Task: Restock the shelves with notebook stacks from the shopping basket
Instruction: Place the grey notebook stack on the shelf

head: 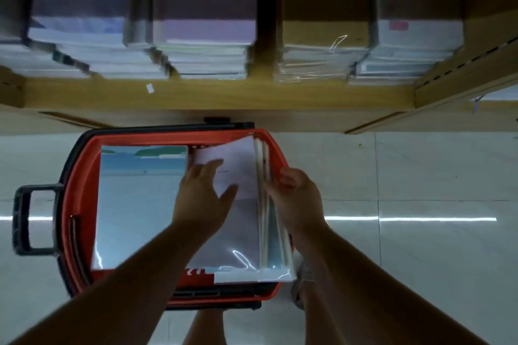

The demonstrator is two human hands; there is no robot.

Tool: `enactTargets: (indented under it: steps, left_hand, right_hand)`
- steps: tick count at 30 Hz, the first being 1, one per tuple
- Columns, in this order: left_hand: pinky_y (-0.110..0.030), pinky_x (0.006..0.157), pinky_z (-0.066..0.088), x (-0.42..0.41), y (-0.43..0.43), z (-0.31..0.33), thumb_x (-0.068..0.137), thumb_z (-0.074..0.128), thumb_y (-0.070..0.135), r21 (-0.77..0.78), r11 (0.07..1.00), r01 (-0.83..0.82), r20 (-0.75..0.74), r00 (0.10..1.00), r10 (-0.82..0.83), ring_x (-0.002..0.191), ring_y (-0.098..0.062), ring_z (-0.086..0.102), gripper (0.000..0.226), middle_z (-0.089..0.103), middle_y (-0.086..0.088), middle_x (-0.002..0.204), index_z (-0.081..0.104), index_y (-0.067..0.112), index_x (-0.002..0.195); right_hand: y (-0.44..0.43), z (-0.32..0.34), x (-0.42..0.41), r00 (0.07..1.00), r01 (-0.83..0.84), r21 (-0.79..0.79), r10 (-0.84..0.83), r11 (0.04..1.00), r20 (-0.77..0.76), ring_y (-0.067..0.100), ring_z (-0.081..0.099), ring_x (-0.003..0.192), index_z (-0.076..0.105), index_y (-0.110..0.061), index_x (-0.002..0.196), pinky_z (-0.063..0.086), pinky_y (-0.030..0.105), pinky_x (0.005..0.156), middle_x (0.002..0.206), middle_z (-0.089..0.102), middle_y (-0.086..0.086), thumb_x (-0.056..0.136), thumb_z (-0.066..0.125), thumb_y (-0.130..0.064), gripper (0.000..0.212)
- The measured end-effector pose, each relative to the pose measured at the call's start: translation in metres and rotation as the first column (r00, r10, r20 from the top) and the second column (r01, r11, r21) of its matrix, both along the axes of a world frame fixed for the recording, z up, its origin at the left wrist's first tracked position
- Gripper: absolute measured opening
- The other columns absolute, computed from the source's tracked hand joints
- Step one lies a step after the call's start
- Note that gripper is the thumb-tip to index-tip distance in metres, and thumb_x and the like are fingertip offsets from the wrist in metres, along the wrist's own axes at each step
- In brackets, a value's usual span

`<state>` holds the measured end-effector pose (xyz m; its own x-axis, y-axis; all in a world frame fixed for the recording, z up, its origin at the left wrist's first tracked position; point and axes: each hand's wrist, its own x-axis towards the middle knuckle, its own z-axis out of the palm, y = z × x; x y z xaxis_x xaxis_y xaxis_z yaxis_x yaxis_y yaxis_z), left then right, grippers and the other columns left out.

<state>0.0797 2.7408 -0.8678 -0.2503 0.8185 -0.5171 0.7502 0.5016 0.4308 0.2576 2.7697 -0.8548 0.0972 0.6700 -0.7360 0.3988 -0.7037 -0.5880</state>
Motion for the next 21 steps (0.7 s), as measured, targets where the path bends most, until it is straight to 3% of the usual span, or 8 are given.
enactTargets:
  steps: [2, 4, 5, 8, 10, 13, 17, 21]
  left_hand:
    - [-0.045, 0.111, 0.044, -0.005, -0.033, -0.006, 0.087, 0.075, 0.046, -0.061, 0.997, 0.050, -0.003, 0.999, -0.050, 0.137, -0.030, 0.047, 0.067, 0.050, -0.004, 0.150, 0.051, 0.029, 0.147]
    - [-0.048, 0.113, 0.041, -0.008, -0.055, -0.013, 0.085, 0.075, 0.053, -0.108, 0.990, 0.089, -0.002, 0.996, -0.090, 0.143, -0.033, 0.038, 0.073, 0.039, -0.004, 0.160, 0.047, 0.034, 0.150]
    - [-0.049, 0.115, 0.040, -0.008, -0.064, -0.019, 0.085, 0.073, 0.056, -0.124, 0.986, 0.114, 0.008, 0.993, -0.114, 0.146, -0.035, 0.033, 0.075, 0.032, -0.003, 0.165, 0.044, 0.038, 0.152]
    - [-0.050, 0.122, 0.030, -0.003, -0.082, -0.032, 0.087, 0.062, 0.067, -0.146, 0.964, 0.224, 0.031, 0.975, -0.221, 0.154, -0.035, 0.018, 0.082, 0.015, -0.001, 0.171, 0.029, 0.042, 0.158]
    - [-0.052, 0.125, 0.023, 0.001, -0.090, -0.036, 0.092, 0.051, 0.069, -0.148, 0.963, 0.224, 0.047, 0.974, -0.220, 0.157, -0.033, 0.007, 0.081, 0.006, 0.001, 0.173, 0.018, 0.043, 0.161]
    - [-0.055, 0.126, 0.019, 0.002, -0.095, -0.036, 0.094, 0.046, 0.069, -0.133, 0.975, 0.177, 0.068, 0.983, -0.169, 0.158, -0.029, -0.001, 0.078, 0.001, 0.004, 0.173, 0.015, 0.046, 0.161]
    - [-0.057, 0.126, 0.018, -0.003, -0.100, -0.037, 0.090, 0.045, 0.075, -0.120, 0.975, 0.187, 0.095, 0.980, -0.177, 0.158, -0.029, -0.001, 0.081, 0.001, 0.004, 0.173, 0.017, 0.046, 0.161]
    - [-0.056, 0.125, 0.022, -0.011, -0.099, -0.038, 0.078, 0.029, 0.090, -0.085, 0.981, 0.172, 0.113, 0.980, -0.162, 0.158, -0.030, 0.010, 0.094, 0.012, 0.003, 0.173, 0.025, 0.044, 0.159]
  right_hand:
    - [-0.024, -0.009, -0.001, 0.998, -0.025, -0.005, 0.026, 1.000, 0.054, -0.013, 0.061, 0.061, 0.056, -0.038, 0.079, 0.041, 0.003, 0.052, 0.073, 0.062, -0.020, 0.090, 0.078, -0.034, 0.025]
    - [-0.043, -0.016, -0.001, 0.994, -0.025, 0.002, 0.025, 1.000, 0.111, -0.010, 0.063, 0.061, 0.064, -0.033, 0.080, 0.044, 0.006, 0.052, 0.072, 0.067, -0.013, 0.087, 0.080, -0.039, 0.019]
    - [-0.051, -0.019, -0.001, 0.989, -0.034, -0.011, 0.035, 0.999, 0.141, -0.004, 0.066, 0.064, 0.068, -0.028, 0.085, 0.048, 0.009, 0.056, 0.075, 0.070, -0.008, 0.085, 0.080, -0.043, 0.019]
    - [-0.071, -0.027, -0.003, 0.968, -0.147, -0.008, 0.146, 0.989, 0.203, 0.014, 0.070, 0.089, 0.068, -0.026, 0.114, 0.062, 0.037, 0.079, 0.103, 0.070, -0.002, 0.077, 0.077, -0.056, 0.048]
    - [-0.075, -0.023, -0.005, 0.952, -0.198, 0.007, 0.191, 0.980, 0.240, 0.015, 0.064, 0.100, 0.063, -0.027, 0.128, 0.058, 0.035, 0.085, 0.117, 0.063, -0.002, 0.080, 0.079, -0.050, 0.055]
    - [-0.082, -0.018, -0.003, 0.924, -0.210, -0.063, 0.219, 0.976, 0.312, 0.016, 0.057, 0.102, 0.056, -0.027, 0.138, 0.047, 0.030, 0.082, 0.122, 0.056, -0.001, 0.079, 0.079, -0.056, 0.071]
    - [-0.089, -0.016, -0.007, 0.912, -0.217, -0.133, 0.249, 0.967, 0.325, 0.017, 0.054, 0.104, 0.045, -0.023, 0.141, 0.048, 0.031, 0.080, 0.125, 0.052, -0.001, 0.064, 0.087, -0.064, 0.097]
    - [-0.081, -0.016, -0.007, 0.940, -0.212, -0.134, 0.239, 0.968, 0.245, 0.017, 0.060, 0.103, 0.041, -0.023, 0.140, 0.050, 0.028, 0.075, 0.115, 0.053, -0.008, 0.061, 0.091, -0.059, 0.100]
